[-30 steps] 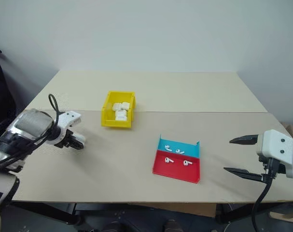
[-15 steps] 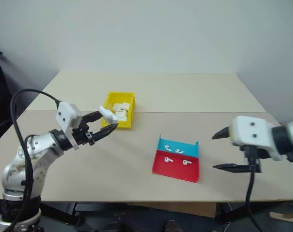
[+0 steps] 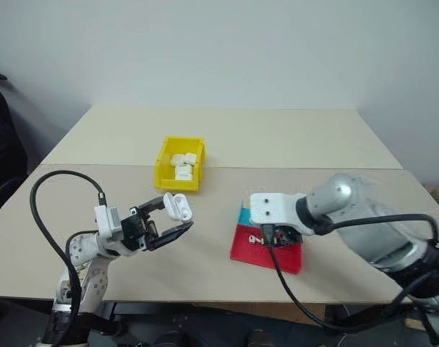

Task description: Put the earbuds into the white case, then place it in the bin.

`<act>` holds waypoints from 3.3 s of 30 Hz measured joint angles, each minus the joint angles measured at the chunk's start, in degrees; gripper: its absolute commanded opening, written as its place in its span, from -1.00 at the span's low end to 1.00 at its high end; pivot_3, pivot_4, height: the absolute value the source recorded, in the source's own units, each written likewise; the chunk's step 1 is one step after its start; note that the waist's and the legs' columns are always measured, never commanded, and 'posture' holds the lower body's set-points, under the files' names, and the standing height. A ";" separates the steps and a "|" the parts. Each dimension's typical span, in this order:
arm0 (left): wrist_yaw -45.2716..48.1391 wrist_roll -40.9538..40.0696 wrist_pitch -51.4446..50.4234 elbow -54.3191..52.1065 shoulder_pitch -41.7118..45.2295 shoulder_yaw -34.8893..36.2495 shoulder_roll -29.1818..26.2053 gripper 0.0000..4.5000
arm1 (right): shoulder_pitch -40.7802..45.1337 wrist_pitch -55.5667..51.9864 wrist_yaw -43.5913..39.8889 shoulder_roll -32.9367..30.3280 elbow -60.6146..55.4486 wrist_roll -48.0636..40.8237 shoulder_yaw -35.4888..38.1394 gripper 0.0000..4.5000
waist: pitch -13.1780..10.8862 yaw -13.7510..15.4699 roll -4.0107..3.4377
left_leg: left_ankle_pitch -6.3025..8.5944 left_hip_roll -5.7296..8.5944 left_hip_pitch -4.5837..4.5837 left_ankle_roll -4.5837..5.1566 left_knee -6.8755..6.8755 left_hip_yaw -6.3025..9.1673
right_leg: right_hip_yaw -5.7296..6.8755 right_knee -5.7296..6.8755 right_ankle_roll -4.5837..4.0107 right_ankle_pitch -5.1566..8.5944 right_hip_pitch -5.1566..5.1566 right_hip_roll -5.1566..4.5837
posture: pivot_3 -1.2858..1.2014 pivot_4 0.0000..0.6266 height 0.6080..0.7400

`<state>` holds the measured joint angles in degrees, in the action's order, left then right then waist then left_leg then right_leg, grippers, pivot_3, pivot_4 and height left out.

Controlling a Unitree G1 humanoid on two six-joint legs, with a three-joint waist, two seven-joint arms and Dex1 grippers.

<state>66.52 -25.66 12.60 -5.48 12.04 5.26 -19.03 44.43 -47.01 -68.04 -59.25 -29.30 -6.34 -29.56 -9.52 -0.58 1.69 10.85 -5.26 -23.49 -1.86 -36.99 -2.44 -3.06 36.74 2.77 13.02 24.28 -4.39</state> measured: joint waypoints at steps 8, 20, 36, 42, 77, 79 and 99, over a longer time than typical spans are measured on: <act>2.77 -1.32 1.31 0.17 -2.46 -0.35 -4.21 0.24 | 5.12 -4.91 -0.71 5.24 1.92 5.75 -8.24 0.32 | 0.02 -0.37 -0.03 | 0.00 -0.01 0.09 0.00 0.03 0.01 | 0.00 0.07 0.09 0.06 0.00 0.02 | 0.03 -0.52 1.00; -0.49 -1.29 -0.60 -3.21 -4.97 -1.59 -7.17 0.24 | 8.51 -8.39 -0.44 9.26 5.58 12.42 -15.80 0.32 | 0.02 -0.27 -0.04 | 0.00 -0.01 0.06 0.00 0.06 -0.01 | 0.01 0.06 0.03 0.09 0.05 0.01 | 0.03 -0.52 1.00; -3.42 0.58 -1.31 -3.55 -5.16 -3.02 -8.68 0.24 | 8.49 -11.56 -0.61 11.87 6.32 15.28 -18.09 0.32 | 0.02 -0.32 -0.04 | 0.00 -0.01 0.04 0.00 0.09 -0.01 | 0.02 0.05 -0.04 0.15 0.09 0.01 | 0.03 -0.52 1.00; -4.14 1.06 -1.41 -3.54 -5.16 -3.10 -9.01 0.24 | 8.42 -12.13 -0.61 12.32 8.09 15.28 -19.05 0.32 | 0.02 -0.29 -0.04 | 0.00 -0.01 0.03 0.00 0.09 -0.01 | 0.02 0.04 -0.24 0.27 0.10 0.01 | 0.03 -0.52 1.00; -5.42 2.98 -1.17 -3.53 -5.35 -3.55 -10.00 0.24 | 5.78 -11.06 -1.24 11.74 1.74 9.66 -13.59 -0.98 | 0.01 -0.38 -0.03 | 0.01 -0.01 -0.02 -0.01 0.17 -0.04 | 0.02 0.00 -0.14 0.41 0.17 0.00 | 0.03 -0.52 1.00; -5.52 3.10 -1.17 -3.53 -5.39 -3.55 -10.01 0.24 | 5.79 -11.20 0.04 12.56 2.65 9.96 -13.77 -0.98 | 0.01 -0.36 -0.04 | 0.01 -0.01 -0.02 -0.01 0.17 -0.04 | 0.02 0.00 -0.15 0.41 0.17 0.00 | 0.03 -0.52 1.00; -6.25 3.28 -1.24 -3.54 -5.90 -3.62 -10.63 0.24 | 4.18 -10.81 1.74 11.23 6.09 12.43 -16.50 -0.98 | 0.01 -0.27 -0.04 | 0.01 -0.01 -0.14 -0.01 0.19 -0.04 | 0.02 -0.04 -0.16 0.42 0.27 -0.01 | 0.03 -0.52 1.00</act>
<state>60.27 -22.37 11.36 -9.02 6.14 1.65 -29.66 48.61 -57.83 -66.30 -48.02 -23.20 6.09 -46.06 -9.51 -0.86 1.66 10.86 -5.27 -23.64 -1.87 -36.80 -2.48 -3.04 36.70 2.61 13.44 24.56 -4.40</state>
